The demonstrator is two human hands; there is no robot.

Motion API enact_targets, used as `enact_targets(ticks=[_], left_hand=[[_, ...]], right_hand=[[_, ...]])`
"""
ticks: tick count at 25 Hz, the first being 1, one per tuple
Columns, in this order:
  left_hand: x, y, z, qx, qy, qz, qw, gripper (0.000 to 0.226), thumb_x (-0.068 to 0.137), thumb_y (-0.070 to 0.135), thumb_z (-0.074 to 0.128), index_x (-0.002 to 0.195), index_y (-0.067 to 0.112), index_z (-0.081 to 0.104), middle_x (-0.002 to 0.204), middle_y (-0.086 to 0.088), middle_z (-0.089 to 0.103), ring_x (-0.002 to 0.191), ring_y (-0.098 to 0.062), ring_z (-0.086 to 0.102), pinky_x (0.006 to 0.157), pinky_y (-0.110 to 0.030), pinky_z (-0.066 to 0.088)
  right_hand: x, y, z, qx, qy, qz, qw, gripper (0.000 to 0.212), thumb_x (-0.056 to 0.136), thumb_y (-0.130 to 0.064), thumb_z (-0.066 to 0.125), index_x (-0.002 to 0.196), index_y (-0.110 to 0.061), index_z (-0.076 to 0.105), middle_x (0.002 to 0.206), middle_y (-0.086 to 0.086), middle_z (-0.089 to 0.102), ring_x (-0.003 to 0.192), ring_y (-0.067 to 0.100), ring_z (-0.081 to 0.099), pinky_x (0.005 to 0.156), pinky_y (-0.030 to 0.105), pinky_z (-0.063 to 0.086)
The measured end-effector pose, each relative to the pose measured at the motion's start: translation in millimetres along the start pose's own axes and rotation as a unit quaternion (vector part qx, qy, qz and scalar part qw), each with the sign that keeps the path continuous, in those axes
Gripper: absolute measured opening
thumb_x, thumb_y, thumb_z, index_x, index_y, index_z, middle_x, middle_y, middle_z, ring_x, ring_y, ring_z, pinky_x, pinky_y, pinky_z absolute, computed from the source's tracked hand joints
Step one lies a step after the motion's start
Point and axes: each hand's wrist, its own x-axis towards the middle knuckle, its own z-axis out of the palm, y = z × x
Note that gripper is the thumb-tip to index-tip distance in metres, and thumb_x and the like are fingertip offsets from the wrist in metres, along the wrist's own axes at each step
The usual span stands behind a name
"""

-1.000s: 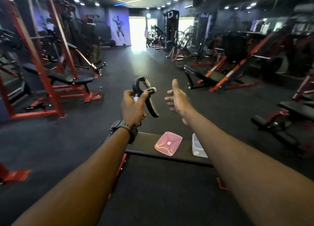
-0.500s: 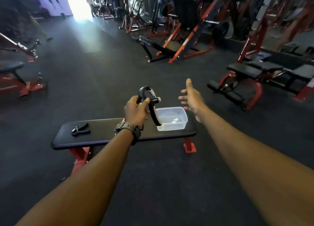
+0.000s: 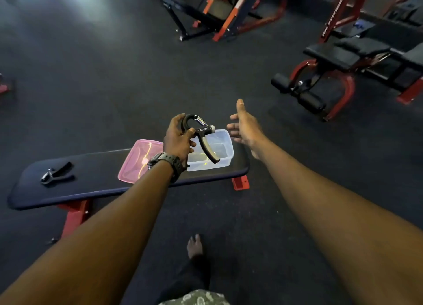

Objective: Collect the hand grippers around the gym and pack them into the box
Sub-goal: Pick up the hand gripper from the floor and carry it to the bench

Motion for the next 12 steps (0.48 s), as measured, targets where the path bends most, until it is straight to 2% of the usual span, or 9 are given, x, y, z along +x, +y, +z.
enact_targets(ticks=[3, 5, 8, 12], left_hand=[[58.9, -30.6, 20.5, 0.001, -0.008, -0.032, 0.999, 0.037, 0.095, 0.006, 0.053, 0.123, 0.031, 0.050, 0.104, -0.016, 0.067, 0.061, -0.017, 0.055, 0.044, -0.021, 0.044], [106.7, -55.0, 31.9, -0.002, -0.004, -0.074, 0.997, 0.037, 0.095, 0.003, 0.053, 0.120, 0.030, 0.051, 0.101, -0.018, 0.066, 0.060, -0.018, 0.053, 0.041, -0.019, 0.041], [167.4, -96.4, 44.0, 0.008, 0.009, -0.138, 0.990, 0.041, 0.094, -0.001, 0.053, 0.128, 0.020, 0.053, 0.097, -0.017, 0.064, 0.066, -0.021, 0.054, 0.052, -0.025, 0.042], [229.2, -149.3, 62.9, 0.044, -0.010, -0.183, 0.982, 0.045, 0.093, -0.002, 0.054, 0.135, 0.016, 0.051, 0.099, -0.018, 0.063, 0.073, -0.016, 0.058, 0.058, -0.018, 0.044]], right_hand=[[62.4, 16.4, 8.2, -0.020, -0.006, 0.029, 0.999, 0.069, 0.094, -0.072, 0.025, 0.117, -0.017, 0.061, 0.111, 0.006, 0.070, 0.097, 0.019, 0.064, 0.083, 0.034, 0.053], [112.1, 31.7, 19.8, -0.026, -0.009, 0.066, 0.997, 0.069, 0.095, -0.070, 0.025, 0.118, -0.016, 0.061, 0.111, 0.006, 0.069, 0.098, 0.020, 0.064, 0.083, 0.034, 0.053], [179.3, 57.5, 40.2, -0.024, -0.016, 0.120, 0.992, 0.068, 0.097, -0.068, 0.026, 0.118, -0.014, 0.061, 0.103, 0.005, 0.066, 0.087, 0.017, 0.058, 0.078, 0.032, 0.049], [254.6, 99.4, 67.4, -0.031, -0.040, 0.158, 0.986, 0.068, 0.098, -0.066, 0.024, 0.122, -0.014, 0.060, 0.104, 0.004, 0.066, 0.091, 0.016, 0.060, 0.078, 0.031, 0.050]])
